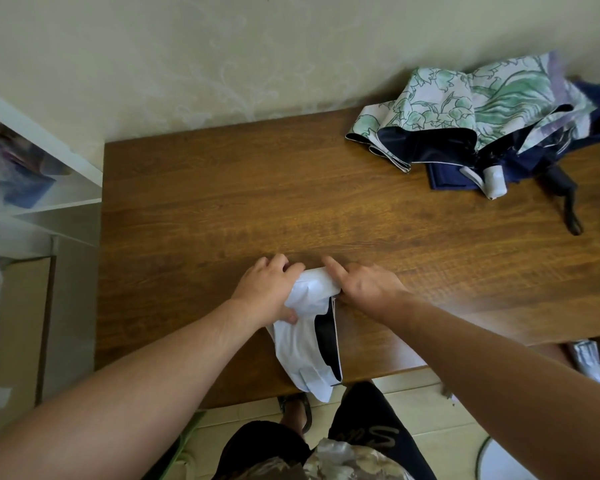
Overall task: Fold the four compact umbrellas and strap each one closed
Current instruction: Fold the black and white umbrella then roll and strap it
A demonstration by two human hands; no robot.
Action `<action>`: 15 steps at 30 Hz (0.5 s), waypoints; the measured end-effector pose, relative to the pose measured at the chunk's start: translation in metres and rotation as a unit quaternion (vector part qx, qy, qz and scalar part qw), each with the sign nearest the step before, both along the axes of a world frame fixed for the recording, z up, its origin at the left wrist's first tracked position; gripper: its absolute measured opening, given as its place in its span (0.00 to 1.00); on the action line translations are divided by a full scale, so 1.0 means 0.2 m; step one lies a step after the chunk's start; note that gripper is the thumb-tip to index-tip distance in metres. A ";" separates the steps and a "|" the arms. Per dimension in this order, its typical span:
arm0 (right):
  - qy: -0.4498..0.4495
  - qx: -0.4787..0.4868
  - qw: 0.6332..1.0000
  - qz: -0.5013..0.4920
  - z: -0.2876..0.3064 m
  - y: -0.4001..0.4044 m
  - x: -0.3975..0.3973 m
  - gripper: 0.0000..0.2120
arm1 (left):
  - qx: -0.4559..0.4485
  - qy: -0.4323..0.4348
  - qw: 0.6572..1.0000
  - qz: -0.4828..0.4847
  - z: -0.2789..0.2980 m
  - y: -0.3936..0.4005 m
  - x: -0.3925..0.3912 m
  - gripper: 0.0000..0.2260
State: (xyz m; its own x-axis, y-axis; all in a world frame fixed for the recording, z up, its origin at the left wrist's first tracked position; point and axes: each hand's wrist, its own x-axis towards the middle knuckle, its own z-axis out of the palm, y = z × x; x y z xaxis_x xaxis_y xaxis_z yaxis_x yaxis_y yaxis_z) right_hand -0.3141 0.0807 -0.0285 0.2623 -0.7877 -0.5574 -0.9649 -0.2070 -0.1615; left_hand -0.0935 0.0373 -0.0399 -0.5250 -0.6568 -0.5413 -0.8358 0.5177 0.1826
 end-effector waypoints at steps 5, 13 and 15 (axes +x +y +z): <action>0.030 0.015 0.997 0.069 0.04 -0.03 0.01 0.16 | -0.001 0.013 1.000 -0.023 0.02 0.01 0.03 0.40; 0.013 0.005 0.995 0.101 0.14 -0.05 0.04 0.15 | 0.013 -0.030 0.999 -0.012 0.07 -0.02 0.01 0.12; 0.012 0.006 0.995 0.094 0.18 -0.04 0.05 0.16 | 0.010 -0.042 0.999 0.001 0.12 -0.03 0.00 0.09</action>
